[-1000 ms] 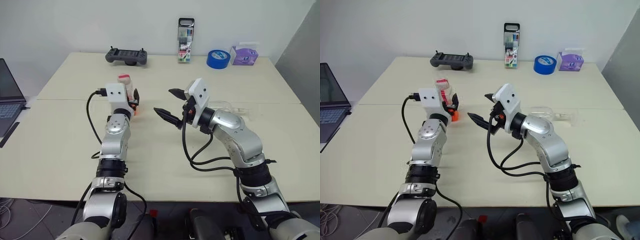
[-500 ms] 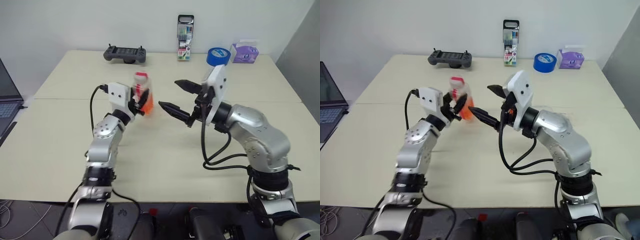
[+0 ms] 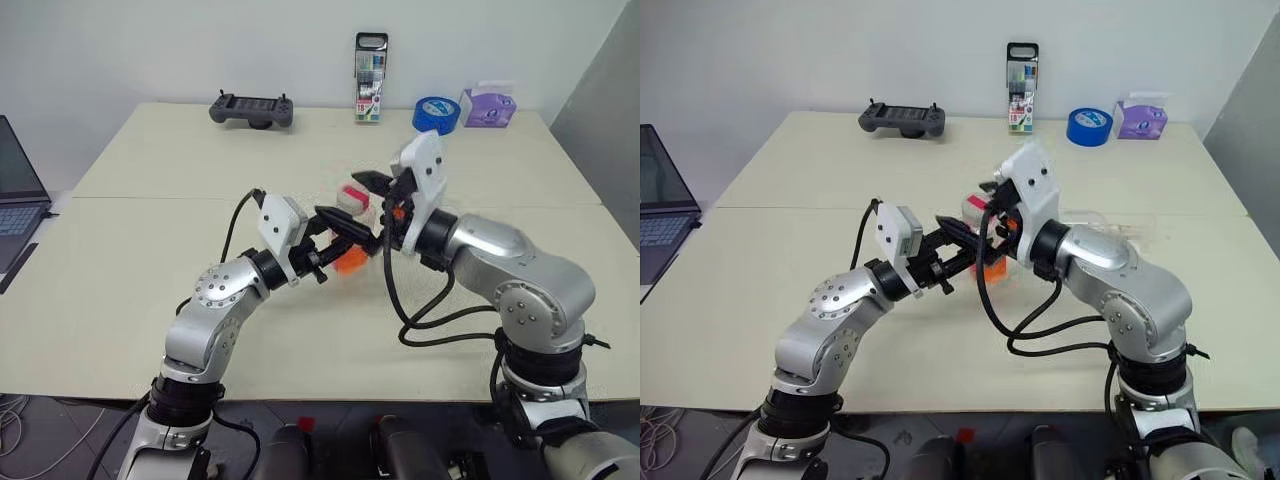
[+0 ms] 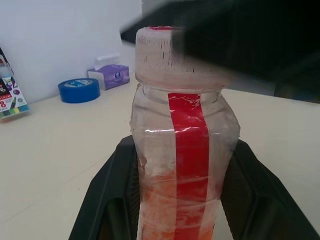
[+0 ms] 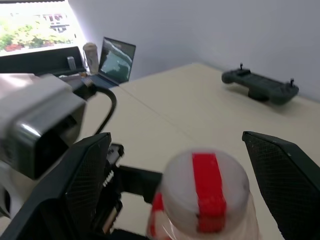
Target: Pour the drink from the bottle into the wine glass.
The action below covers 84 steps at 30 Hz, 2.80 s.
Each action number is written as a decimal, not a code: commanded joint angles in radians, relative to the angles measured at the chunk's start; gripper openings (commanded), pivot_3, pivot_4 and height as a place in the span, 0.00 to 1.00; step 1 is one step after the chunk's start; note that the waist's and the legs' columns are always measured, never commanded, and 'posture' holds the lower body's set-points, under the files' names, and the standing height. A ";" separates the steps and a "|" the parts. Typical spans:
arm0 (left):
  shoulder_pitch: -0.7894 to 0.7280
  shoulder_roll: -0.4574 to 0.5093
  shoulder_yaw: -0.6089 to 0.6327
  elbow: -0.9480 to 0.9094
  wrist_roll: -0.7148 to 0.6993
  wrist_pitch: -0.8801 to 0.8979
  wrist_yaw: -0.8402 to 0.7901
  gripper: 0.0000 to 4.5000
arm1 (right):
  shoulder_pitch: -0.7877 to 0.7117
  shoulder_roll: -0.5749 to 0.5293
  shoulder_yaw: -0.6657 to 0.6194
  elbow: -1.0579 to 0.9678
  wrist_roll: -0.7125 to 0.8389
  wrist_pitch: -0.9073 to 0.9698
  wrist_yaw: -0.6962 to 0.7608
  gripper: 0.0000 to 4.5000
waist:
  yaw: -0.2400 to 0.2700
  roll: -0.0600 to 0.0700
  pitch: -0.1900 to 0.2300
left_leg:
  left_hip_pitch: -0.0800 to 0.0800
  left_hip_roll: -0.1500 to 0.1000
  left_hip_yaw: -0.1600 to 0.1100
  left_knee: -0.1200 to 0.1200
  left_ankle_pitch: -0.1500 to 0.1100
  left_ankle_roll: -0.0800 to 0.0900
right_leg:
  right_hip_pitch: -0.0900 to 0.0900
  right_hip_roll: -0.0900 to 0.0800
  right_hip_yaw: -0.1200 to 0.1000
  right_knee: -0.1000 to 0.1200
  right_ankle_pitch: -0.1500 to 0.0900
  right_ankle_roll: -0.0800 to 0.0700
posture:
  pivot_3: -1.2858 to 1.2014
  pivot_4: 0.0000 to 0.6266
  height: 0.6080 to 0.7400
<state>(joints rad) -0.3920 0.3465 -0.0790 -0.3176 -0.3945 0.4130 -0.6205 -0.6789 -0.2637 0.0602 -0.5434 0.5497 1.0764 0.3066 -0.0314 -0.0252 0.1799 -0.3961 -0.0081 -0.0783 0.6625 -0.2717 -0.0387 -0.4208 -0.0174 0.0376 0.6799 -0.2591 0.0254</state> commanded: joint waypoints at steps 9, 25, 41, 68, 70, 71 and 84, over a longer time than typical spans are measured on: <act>0.016 0.006 0.007 -0.043 0.000 -0.012 0.004 0.39 | -0.026 0.025 -0.045 -0.078 0.046 0.016 -0.042 0.47 | 0.000 0.000 0.000 | 0.000 0.000 0.000 0.000 0.000 0.000 | 0.000 0.001 0.000 0.000 0.000 0.000 | 0.52 0.24 1.00; 0.006 0.001 0.004 0.003 0.024 -0.025 0.014 0.39 | -0.066 0.021 -0.020 -0.107 0.057 0.025 -0.049 0.47 | 0.000 0.000 0.000 | 0.000 0.000 0.000 0.000 0.000 0.000 | 0.000 0.001 0.000 0.000 0.000 0.000 | 0.52 0.24 1.00; -0.010 -0.013 -0.003 0.031 0.038 -0.051 0.009 0.39 | -0.071 0.004 -0.011 -0.100 0.044 0.079 -0.107 0.98 | 0.000 0.000 0.000 | 0.000 0.000 0.000 0.000 0.000 0.000 | 0.000 0.001 0.000 0.000 0.000 0.000 | 0.52 0.24 1.00; -0.008 -0.028 0.001 0.029 0.054 -0.063 0.021 0.39 | -0.047 0.021 0.011 -0.067 0.004 0.092 -0.132 0.62 | 0.000 0.000 0.000 | 0.000 0.000 0.000 0.000 0.000 0.000 | 0.000 0.001 0.000 0.000 0.000 0.000 | 0.52 0.24 1.00; -0.008 -0.026 -0.001 0.029 0.059 -0.067 0.019 0.39 | -0.049 0.022 0.012 -0.065 0.002 0.094 -0.132 0.62 | 0.000 0.000 0.000 | 0.000 0.000 0.000 0.000 0.000 0.000 | 0.000 0.001 0.000 0.000 0.000 0.000 | 0.52 0.24 1.00; -0.009 -0.027 -0.001 0.028 0.059 -0.067 0.019 0.39 | -0.052 0.024 0.013 -0.062 0.000 0.094 -0.133 0.62 | 0.000 0.000 0.000 | 0.000 0.000 0.000 0.000 0.000 0.000 | 0.000 0.001 0.000 0.000 0.000 0.000 | 0.52 0.24 1.00; -0.012 -0.036 -0.001 0.033 0.063 -0.068 0.016 0.38 | -0.032 0.001 0.016 -0.027 -0.042 0.035 -0.100 0.41 | 0.000 0.000 0.000 | 0.000 0.000 0.000 0.000 0.000 0.000 | 0.000 0.001 0.000 0.000 0.000 0.000 | 0.52 0.24 1.00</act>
<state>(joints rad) -0.3808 0.3159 -0.0846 -0.2635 -0.3280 0.3801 -0.6013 -0.7133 -0.2447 0.0833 -0.5731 0.5264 1.1505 0.1865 -0.0318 -0.0248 0.1802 -0.3959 -0.0079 -0.0780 0.6626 -0.2717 -0.0386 -0.4208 -0.0163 0.0374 0.6800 -0.2591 0.0254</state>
